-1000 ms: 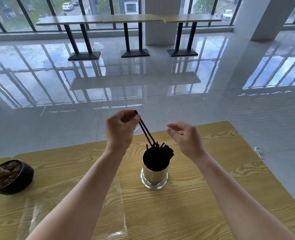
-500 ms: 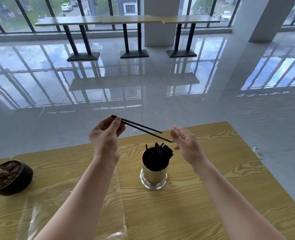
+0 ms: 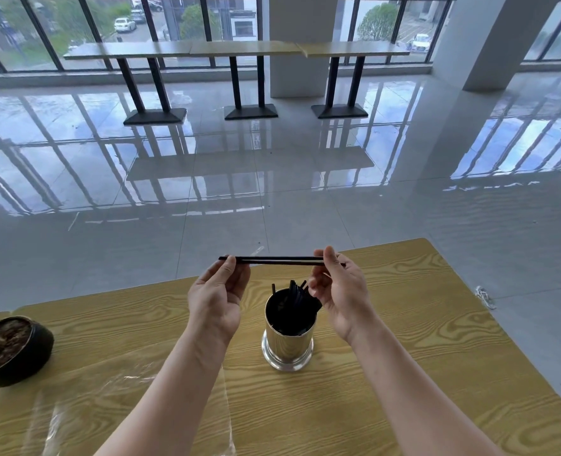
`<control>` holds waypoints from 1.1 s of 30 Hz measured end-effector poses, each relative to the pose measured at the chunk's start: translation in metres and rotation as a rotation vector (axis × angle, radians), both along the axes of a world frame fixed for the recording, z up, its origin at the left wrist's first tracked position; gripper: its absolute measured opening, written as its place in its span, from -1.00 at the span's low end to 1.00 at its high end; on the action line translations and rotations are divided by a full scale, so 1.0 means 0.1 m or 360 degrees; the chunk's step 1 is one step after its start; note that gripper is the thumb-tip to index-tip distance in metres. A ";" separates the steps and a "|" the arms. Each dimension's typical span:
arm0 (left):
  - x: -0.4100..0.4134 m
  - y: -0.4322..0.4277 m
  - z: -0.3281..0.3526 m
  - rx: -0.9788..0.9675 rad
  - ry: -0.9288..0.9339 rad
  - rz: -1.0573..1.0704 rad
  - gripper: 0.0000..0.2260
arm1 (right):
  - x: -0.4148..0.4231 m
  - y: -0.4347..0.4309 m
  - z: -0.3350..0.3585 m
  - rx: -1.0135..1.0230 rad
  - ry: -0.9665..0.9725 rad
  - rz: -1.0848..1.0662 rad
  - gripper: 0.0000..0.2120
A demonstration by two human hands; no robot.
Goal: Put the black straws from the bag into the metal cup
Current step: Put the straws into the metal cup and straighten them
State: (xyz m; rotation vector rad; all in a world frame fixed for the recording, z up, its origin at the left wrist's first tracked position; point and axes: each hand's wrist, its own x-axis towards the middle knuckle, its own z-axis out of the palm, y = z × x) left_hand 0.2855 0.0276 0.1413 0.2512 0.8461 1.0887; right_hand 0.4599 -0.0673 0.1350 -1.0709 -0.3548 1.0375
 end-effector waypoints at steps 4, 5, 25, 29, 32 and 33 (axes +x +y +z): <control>0.03 -0.06 -0.08 -0.0040 -0.0001 -0.0037 -0.91 | 0.02 -0.03 0.05 0.0104 0.0350 -0.0084 -0.73; 0.05 -0.08 -0.09 -0.0032 0.0022 -0.0053 -0.92 | 0.03 -0.04 0.06 0.0130 0.0401 -0.0113 -0.77; 0.16 -0.42 -0.30 0.0697 0.1008 -0.0483 -0.83 | 0.24 -0.19 0.41 0.0009 -0.1137 -0.0310 -0.89; -0.07 -0.45 -0.47 0.0880 0.1465 -0.0505 -0.81 | 0.26 -0.22 0.38 -0.0138 -0.1565 -0.0210 -0.93; -0.14 -0.53 -0.55 0.1012 0.1603 -0.0597 -0.78 | 0.19 -0.19 0.25 -0.0279 -0.1810 -0.0129 -0.94; -0.14 -0.56 -0.57 0.1050 0.1632 -0.0636 -0.77 | 0.15 -0.18 0.20 -0.0306 -0.1843 -0.0106 -0.93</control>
